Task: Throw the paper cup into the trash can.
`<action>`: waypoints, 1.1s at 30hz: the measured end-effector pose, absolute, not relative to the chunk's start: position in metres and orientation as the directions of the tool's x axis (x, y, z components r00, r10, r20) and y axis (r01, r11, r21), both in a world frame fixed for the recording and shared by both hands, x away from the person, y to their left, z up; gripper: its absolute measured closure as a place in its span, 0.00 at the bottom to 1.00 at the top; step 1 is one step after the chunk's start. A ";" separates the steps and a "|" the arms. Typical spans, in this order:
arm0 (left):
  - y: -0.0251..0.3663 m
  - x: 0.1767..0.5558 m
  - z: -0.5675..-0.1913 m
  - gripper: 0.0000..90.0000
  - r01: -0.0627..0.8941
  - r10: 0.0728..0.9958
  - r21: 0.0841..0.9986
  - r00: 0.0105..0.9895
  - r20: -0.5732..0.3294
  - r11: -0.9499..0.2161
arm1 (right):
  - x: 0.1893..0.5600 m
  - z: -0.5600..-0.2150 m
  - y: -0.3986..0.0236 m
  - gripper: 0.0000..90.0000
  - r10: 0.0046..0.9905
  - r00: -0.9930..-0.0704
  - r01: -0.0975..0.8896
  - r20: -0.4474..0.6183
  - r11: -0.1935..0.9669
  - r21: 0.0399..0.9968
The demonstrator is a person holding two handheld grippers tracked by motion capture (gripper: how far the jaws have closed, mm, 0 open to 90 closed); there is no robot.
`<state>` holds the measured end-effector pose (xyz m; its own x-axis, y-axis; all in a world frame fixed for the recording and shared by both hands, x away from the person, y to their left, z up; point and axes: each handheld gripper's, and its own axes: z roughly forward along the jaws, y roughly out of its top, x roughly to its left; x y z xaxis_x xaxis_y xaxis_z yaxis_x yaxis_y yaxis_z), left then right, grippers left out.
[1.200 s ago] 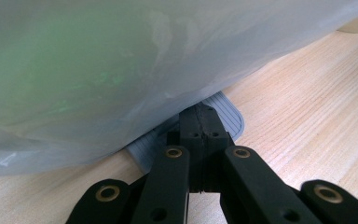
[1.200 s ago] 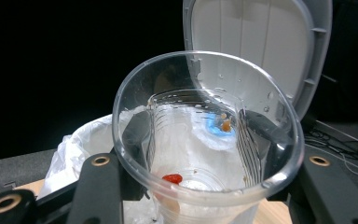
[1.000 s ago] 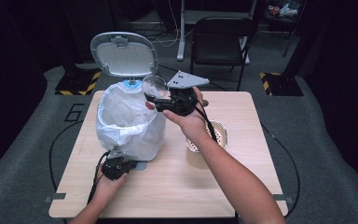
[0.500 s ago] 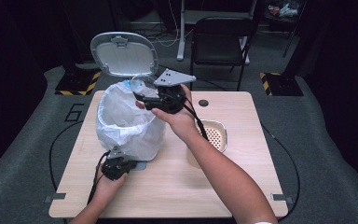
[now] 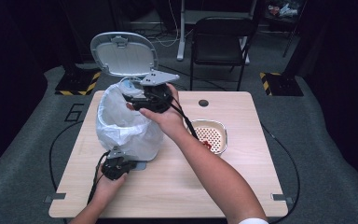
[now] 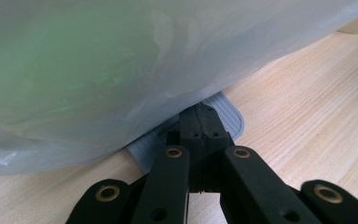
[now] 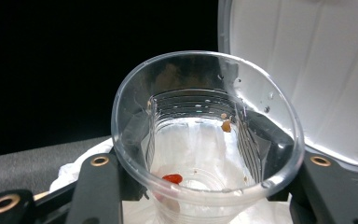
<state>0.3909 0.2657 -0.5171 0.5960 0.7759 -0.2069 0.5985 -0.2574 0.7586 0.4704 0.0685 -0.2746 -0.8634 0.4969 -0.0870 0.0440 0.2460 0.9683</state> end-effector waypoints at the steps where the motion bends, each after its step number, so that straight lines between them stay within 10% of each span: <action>1: 0.266 0.391 -0.517 1.00 0.598 0.776 0.759 0.595 -0.208 -0.255 | 0.471 -0.276 0.071 0.51 0.498 -0.864 0.050 -0.081 0.244 0.969; 9: 0.266 0.391 -0.517 1.00 0.599 0.776 0.759 0.595 -0.207 -0.257 | 0.475 -0.284 0.090 0.47 0.480 -0.873 0.066 -0.084 0.287 0.956; 17: 0.266 0.391 -0.517 1.00 0.598 0.775 0.759 0.597 -0.208 -0.257 | 0.478 -0.291 0.098 0.17 0.503 -0.861 0.113 -0.078 0.339 0.934; 33: 0.266 0.392 -0.517 1.00 0.602 0.773 0.757 0.596 -0.215 -0.254 | 0.462 -0.279 0.079 0.15 0.524 -0.844 0.089 -0.113 0.345 0.935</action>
